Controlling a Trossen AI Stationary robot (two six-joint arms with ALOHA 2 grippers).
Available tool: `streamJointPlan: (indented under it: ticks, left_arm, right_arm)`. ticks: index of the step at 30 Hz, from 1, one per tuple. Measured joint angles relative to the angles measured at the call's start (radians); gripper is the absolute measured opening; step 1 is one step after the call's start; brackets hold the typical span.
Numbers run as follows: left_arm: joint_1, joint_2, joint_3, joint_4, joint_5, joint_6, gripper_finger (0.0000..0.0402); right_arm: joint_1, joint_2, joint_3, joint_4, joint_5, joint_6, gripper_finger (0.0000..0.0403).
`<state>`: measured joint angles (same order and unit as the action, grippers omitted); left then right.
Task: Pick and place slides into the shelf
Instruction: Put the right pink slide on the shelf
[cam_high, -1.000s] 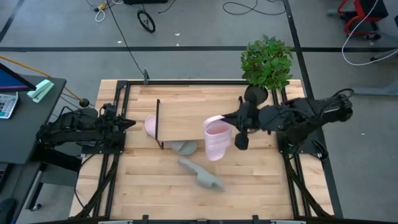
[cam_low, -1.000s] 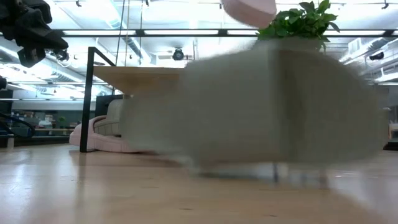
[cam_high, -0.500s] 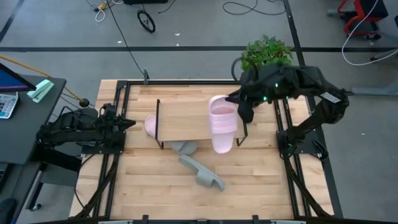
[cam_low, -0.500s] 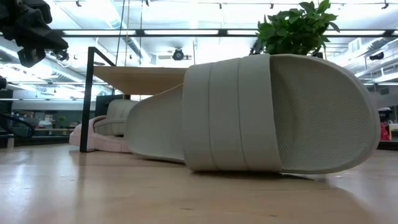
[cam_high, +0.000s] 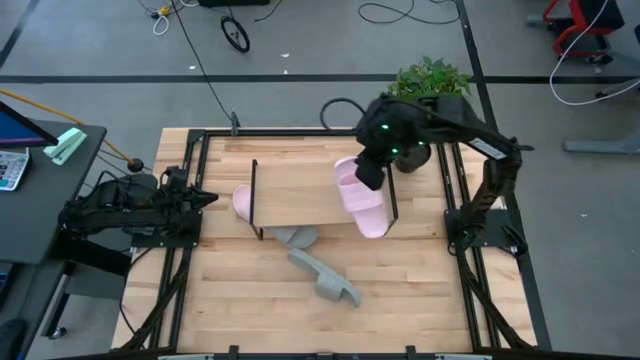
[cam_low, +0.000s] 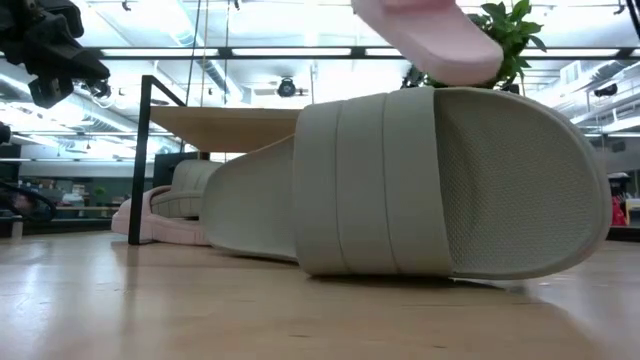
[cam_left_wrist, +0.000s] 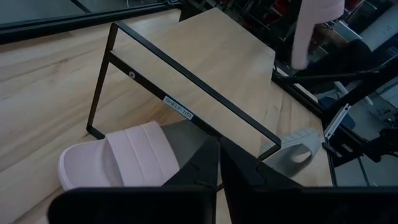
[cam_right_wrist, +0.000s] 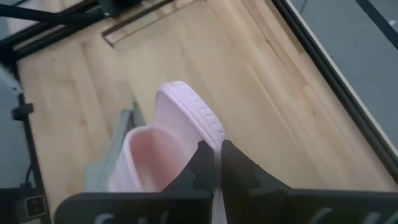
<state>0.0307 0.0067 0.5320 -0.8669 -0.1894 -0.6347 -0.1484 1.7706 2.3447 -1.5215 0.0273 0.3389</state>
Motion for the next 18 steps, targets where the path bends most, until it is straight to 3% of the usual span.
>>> streamJointPlan:
  ticks: [18]
  left_arm:
    - [0.0,0.0,0.0,0.001,0.001,-0.007,0.0022]
  right_arm:
    - [-0.14,0.046,-0.001,-0.049,-0.003,-0.034,0.0009]
